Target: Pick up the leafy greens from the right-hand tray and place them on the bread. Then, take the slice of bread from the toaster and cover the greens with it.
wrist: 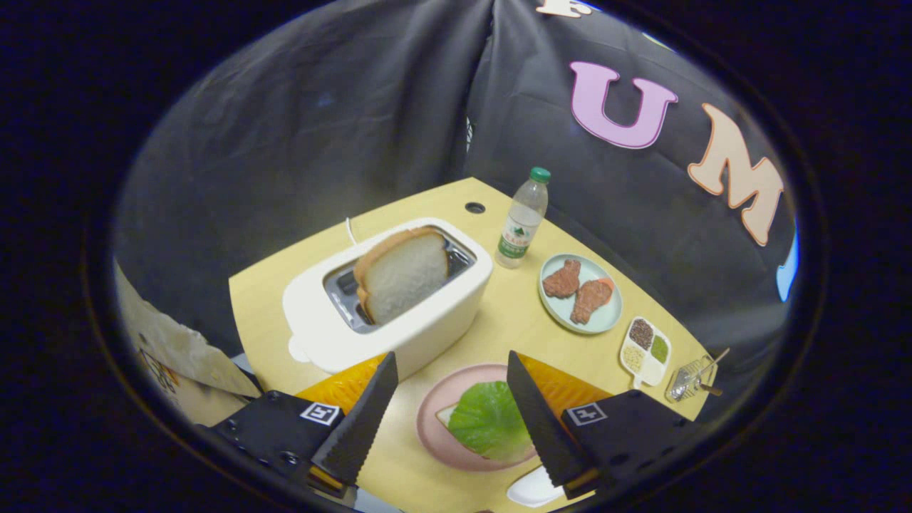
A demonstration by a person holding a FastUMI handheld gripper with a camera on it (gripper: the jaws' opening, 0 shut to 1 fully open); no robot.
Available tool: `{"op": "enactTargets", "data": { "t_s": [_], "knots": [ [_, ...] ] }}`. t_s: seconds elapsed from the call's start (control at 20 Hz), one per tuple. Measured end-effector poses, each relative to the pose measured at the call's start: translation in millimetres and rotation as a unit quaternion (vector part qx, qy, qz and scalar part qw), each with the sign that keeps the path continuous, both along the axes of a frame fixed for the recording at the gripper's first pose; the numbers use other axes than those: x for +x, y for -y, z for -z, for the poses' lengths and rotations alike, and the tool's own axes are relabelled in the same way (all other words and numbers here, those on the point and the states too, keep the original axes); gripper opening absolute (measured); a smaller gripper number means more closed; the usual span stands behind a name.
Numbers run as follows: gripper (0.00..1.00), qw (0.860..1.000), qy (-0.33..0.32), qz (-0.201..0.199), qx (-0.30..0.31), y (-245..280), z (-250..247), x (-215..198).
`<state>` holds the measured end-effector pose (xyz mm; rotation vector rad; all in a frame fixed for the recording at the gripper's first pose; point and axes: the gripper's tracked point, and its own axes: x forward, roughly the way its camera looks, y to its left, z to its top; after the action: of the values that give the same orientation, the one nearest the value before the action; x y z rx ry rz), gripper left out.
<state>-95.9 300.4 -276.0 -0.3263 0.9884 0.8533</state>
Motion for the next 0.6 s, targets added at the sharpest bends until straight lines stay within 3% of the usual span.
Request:
{"op": "enactTargets", "data": {
  "t_s": [0.35, 0.6],
  "knots": [
    [0.99, 0.998, -0.041, 0.021, 0.045, -54, -7, 7],
    [0.99, 0.991, -0.084, 0.064, 0.078, -81, -7, 10]
  ]
}}
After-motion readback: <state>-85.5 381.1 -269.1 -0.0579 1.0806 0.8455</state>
